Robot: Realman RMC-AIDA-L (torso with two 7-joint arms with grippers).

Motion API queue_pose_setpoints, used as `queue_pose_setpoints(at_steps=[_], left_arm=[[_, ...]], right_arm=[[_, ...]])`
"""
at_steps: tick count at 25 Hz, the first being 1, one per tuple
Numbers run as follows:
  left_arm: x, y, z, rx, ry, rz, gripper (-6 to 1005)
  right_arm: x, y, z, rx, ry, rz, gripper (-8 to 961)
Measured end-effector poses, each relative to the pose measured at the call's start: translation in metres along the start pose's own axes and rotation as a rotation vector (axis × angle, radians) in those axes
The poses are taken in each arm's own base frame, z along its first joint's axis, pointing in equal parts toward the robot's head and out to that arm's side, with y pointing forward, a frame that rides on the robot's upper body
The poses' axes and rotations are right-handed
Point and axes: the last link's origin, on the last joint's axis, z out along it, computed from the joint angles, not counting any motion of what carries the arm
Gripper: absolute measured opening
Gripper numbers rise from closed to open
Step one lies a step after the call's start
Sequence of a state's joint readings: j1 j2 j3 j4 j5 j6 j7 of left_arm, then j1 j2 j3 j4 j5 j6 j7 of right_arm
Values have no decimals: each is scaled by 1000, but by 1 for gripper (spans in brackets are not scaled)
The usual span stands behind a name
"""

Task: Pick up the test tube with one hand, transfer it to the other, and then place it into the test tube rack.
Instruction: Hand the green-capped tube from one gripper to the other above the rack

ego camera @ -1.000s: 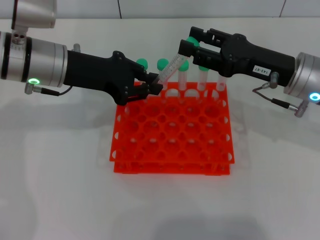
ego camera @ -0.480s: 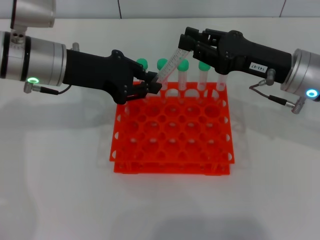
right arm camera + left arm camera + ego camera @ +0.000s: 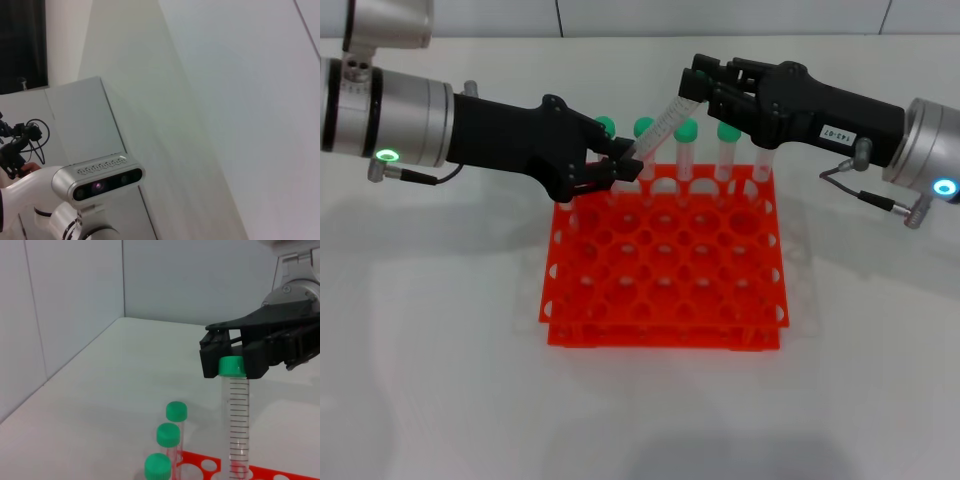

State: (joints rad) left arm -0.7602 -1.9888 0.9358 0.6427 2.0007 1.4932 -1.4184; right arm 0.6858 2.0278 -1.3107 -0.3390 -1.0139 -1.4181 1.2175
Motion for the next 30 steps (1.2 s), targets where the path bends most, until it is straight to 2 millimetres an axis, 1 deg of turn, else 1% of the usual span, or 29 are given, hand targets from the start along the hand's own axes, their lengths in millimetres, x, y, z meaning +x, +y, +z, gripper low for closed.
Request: queue_pose_setpoints(at_steps=[4, 12, 17, 20, 23, 26, 30], left_arm=[[4, -3, -3, 15, -2, -27, 352], [7, -1, -2, 16, -1, -42, 359], [8, 2, -5, -1, -1, -68, 539], [11, 2, -15, 24, -1, -84, 669], [20, 5, -32, 68, 1, -83, 811], [29, 12, -47, 95, -2, -94, 894], [37, 18, -63, 137, -46, -130, 894]], right_arm=[[1, 0, -1, 1, 3, 3, 257], [1, 0, -3, 6, 1, 5, 260], [1, 0, -3, 7, -1, 5, 261], [0, -1, -3, 4, 1, 0, 262], [-2, -1, -4, -1, 0, -5, 264], [-5, -1, -4, -6, 2, -13, 265], [-6, -1, -5, -13, 15, -21, 266]])
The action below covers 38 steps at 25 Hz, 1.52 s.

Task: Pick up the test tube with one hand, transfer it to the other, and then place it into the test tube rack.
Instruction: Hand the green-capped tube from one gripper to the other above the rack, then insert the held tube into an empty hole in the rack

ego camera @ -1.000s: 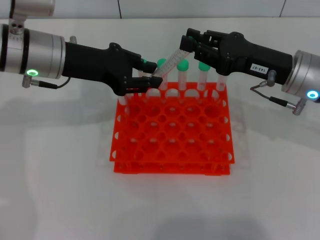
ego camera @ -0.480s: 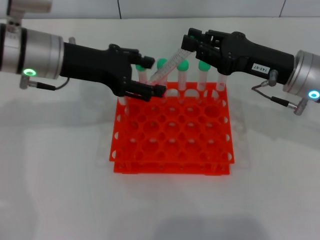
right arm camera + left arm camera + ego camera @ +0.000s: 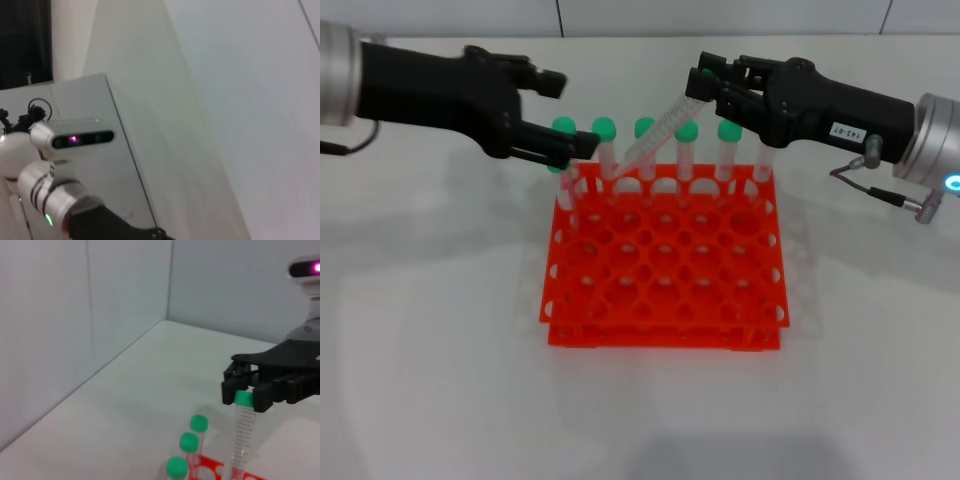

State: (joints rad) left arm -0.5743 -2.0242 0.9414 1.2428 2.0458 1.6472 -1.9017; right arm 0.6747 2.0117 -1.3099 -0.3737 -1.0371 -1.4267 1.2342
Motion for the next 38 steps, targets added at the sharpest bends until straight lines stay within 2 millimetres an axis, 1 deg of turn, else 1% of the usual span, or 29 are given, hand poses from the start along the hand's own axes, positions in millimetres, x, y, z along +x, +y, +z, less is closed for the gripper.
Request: queue_pose_setpoints(at_steps=[3, 8, 11, 16, 18, 23, 25, 26, 27, 30, 33, 34, 38], left_arm=[[2, 2, -10, 53, -36, -32, 895], [-6, 10, -27, 153, -64, -63, 895], [-16, 19, -41, 215, -58, -51, 895], [-32, 33, -59, 242, 13, -35, 895], [-42, 36, -67, 259, 41, -39, 895], [-77, 46, -88, 299, 119, -58, 895], [-90, 51, -92, 290, 158, -66, 895], [-100, 54, -95, 289, 180, -70, 895], [-103, 55, -96, 289, 186, -69, 895], [-132, 62, -103, 292, 240, -92, 895], [-148, 68, -105, 276, 276, -96, 895], [-156, 71, -107, 275, 295, -98, 895], [-172, 76, -112, 298, 320, -110, 895]], right_arm=[[0, 0, -2, -4, 14, -9, 267], [-3, 1, 2, -25, 54, -37, 269], [-7, 0, 5, -33, 75, -54, 270], [-16, -1, 15, -48, 109, -79, 272], [-19, -2, 18, -50, 119, -86, 272], [-27, -2, 29, -72, 151, -98, 274], [-30, -2, 31, -77, 167, -104, 275], [-32, -3, 32, -77, 175, -108, 275], [-33, -3, 33, -76, 183, -111, 275], [-39, -4, 38, -77, 211, -123, 276], [-44, -4, 43, -80, 240, -132, 278], [-46, -5, 46, -81, 255, -135, 278], [-54, -4, 56, -99, 295, -145, 279]])
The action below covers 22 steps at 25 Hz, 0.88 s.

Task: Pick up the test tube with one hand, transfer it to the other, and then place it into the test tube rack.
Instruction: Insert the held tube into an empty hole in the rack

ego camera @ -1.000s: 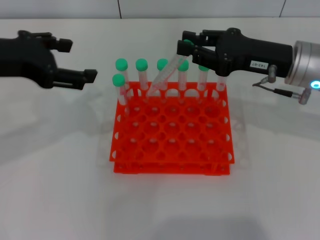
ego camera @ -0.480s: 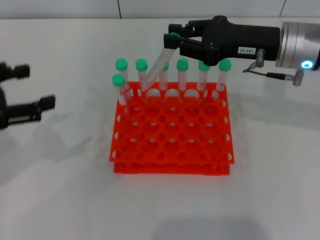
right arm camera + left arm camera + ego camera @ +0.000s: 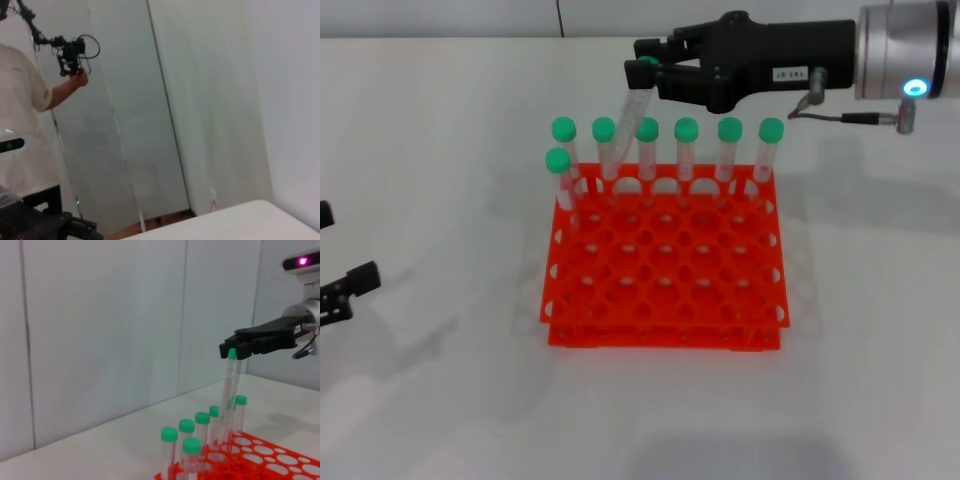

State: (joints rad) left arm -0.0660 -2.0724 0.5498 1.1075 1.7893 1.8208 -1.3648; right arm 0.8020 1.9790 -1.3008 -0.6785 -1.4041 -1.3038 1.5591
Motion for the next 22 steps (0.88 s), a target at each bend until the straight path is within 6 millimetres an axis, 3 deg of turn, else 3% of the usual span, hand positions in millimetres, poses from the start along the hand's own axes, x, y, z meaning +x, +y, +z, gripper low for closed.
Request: queue_pose_setpoints(at_steps=[11, 22], left_arm=[[-15, -4, -2, 42, -64, -33, 894], [-11, -13, 10, 33, -97, -48, 894]], right_arm=[[-17, -1, 21, -18, 106, -42, 283], [-23, -6, 41, 10, 198, -71, 287]])
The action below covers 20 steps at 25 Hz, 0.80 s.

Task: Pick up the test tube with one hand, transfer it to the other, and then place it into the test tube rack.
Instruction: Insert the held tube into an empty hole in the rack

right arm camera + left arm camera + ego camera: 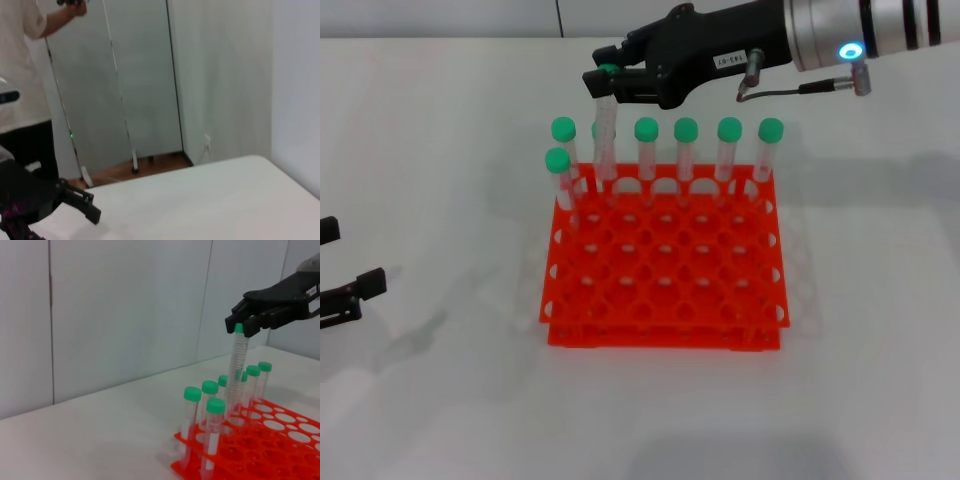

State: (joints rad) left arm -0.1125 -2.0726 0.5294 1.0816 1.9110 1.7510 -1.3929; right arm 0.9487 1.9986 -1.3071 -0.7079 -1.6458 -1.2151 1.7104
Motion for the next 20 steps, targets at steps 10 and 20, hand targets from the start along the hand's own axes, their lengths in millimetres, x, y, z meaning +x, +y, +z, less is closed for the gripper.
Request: queue_pose_setpoints(at_steps=[10, 20], left_arm=[[6, -4, 6, -5, 4, 17, 894], [9, -7, 12, -11, -3, 28, 894]], right_arm=[[1, -1, 3, 6, 51, 14, 291], [4, 0, 7, 3, 66, 22, 294]])
